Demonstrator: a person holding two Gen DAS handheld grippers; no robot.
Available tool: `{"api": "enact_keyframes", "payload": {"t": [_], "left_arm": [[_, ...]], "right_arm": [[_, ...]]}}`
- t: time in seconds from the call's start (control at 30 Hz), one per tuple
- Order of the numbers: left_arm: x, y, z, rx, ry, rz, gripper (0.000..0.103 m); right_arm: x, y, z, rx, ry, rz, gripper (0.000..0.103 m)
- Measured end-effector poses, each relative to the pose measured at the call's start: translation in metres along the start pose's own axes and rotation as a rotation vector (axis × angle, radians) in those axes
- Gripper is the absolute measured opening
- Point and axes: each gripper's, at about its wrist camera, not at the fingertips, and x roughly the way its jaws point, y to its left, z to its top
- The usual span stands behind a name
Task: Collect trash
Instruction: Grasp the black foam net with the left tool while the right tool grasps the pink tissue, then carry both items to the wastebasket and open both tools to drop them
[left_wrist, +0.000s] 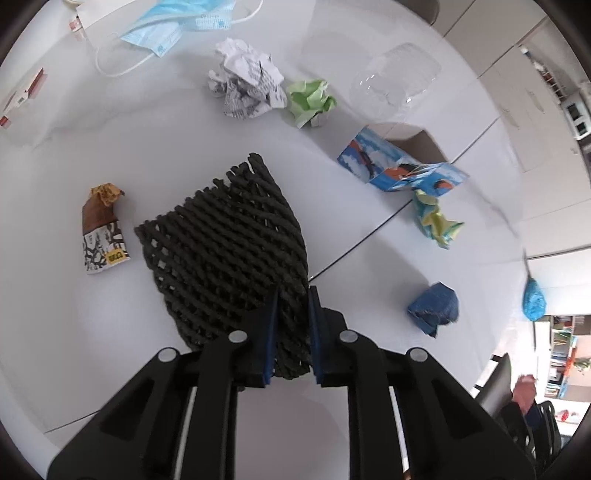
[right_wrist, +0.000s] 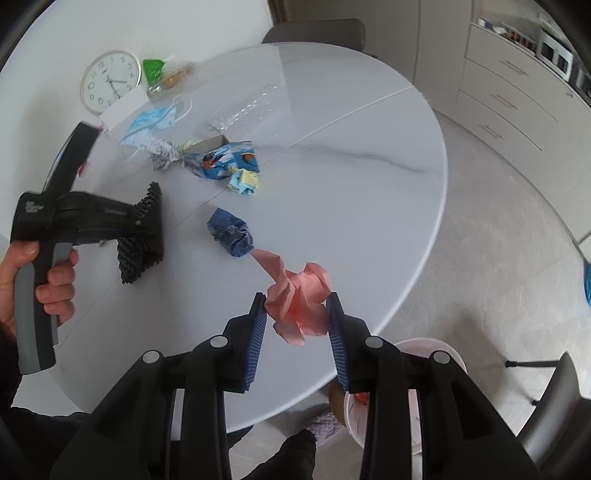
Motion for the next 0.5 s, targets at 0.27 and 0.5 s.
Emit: {"api": "enact_keyframes", "payload": {"t": [0.27, 0.5], "left_arm": [[-0.044, 0.007, -0.014, 0.092, -0.059, -0.082, 0.015], [-0.077, -0.039, -0.048, 0.325, -0.084, -0.129, 0.015]], "right_arm": [[-0.023, -0.034, -0.023, 0.113, -0.023, -0.038, 0.035], [-0.041, -0.091, -0.08, 0.26, 0.001, -0.149, 0.035]]}}
